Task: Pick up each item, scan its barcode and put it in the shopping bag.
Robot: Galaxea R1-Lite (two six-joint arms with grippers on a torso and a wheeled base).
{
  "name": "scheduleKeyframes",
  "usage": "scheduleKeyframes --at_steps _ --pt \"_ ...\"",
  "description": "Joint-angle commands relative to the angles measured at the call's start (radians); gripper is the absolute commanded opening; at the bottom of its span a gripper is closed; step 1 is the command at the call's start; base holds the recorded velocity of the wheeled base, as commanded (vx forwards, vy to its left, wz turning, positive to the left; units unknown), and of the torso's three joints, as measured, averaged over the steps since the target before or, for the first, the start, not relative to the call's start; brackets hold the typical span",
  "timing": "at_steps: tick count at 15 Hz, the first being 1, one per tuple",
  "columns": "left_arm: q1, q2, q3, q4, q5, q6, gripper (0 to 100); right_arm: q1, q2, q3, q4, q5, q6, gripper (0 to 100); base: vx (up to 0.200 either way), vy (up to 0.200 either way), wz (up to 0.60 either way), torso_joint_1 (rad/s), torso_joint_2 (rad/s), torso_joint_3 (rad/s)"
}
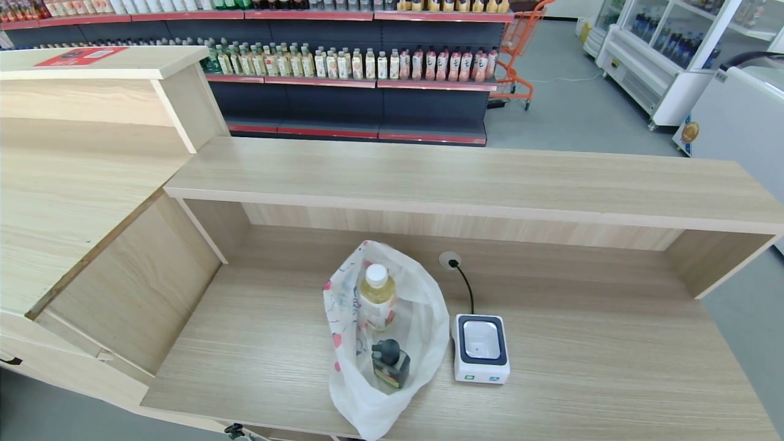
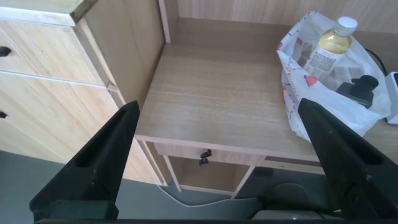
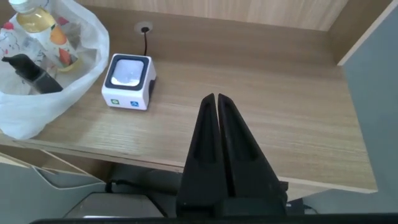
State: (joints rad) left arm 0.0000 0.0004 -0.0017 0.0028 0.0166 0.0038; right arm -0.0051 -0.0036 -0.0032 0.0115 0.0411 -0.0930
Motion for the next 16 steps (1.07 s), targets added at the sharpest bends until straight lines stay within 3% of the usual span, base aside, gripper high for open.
scheduleKeyframes --at_steps 1,3,7,10,16 --pt "0.000 0.000 0.000 0.000 0.000 0.001 100 0.001 0.004 0.000 0.001 0.000 -0.001 0 0.000 -0.200 0.00 -0.002 0.00 0.007" --pt "0.000 0.000 0.000 0.000 0.000 -0.002 100 0.001 0.004 0.000 0.001 0.000 -0.001 0 0.000 -0.200 0.00 0.002 0.00 0.002" --pt "0.000 0.000 0.000 0.000 0.000 -0.002 100 -0.001 0.004 0.000 0.001 -0.001 -0.002 0 0.000 0.000 0.00 0.000 0.00 0.000" --pt "0.000 0.001 0.000 0.000 0.000 -0.002 100 0.001 0.004 0.000 -0.001 -0.001 0.001 0 0.200 0.000 0.00 -0.001 0.00 0.007" --pt "0.000 0.000 0.000 0.000 0.000 -0.002 100 -0.001 0.004 0.000 0.001 -0.004 0.019 0 0.000 0.000 0.00 0.000 0.00 0.000"
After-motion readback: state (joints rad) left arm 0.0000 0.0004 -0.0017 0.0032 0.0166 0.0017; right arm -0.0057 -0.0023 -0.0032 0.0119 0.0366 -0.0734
